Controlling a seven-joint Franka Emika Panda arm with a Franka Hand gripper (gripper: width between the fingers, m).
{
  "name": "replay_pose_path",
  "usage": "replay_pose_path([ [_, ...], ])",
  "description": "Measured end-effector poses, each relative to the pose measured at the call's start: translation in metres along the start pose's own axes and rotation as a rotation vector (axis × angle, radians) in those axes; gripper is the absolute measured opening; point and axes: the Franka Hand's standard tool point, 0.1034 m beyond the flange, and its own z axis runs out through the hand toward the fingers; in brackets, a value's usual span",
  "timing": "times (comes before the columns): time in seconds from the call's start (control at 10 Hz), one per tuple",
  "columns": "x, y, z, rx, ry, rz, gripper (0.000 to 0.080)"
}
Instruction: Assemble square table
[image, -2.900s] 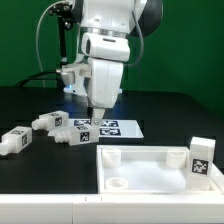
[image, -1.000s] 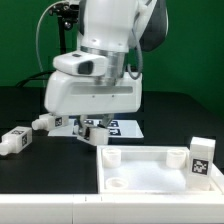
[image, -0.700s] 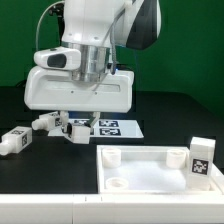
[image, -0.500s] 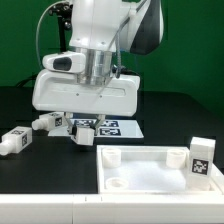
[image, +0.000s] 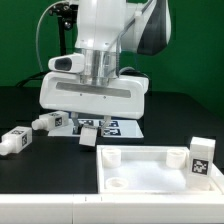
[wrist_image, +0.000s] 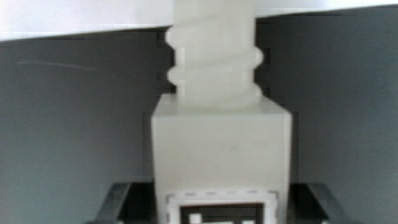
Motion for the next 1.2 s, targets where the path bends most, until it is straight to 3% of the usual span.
replay_pose_path([
  [0.1,0.000,0.000,0.000,0.001,-0.002,0.001,0.0377],
  [0.2,0.000,0.000,0.000,0.001,-0.002,0.001,0.0525],
  [0.3,-0.001,0.000,0.001,0.003,-0.011,0.001,0.0525],
  [0.4,-0.002,-0.002,0.002,0.014,-0.045,0.005,0.0626],
  [0.5,0.003,0.001,0.000,0.028,-0.082,0.019,0.0626],
  [0.7,0.018,0.010,-0.013,0.096,-0.262,0.067,0.0645],
  [0.8,0.027,0.010,-0.018,0.117,-0.348,0.072,0.0649],
  [0.9,0.032,0.010,-0.017,0.129,-0.421,0.077,0.0649],
  [1.2,0.032,0.000,-0.014,0.126,-0.554,0.030,0.0649],
])
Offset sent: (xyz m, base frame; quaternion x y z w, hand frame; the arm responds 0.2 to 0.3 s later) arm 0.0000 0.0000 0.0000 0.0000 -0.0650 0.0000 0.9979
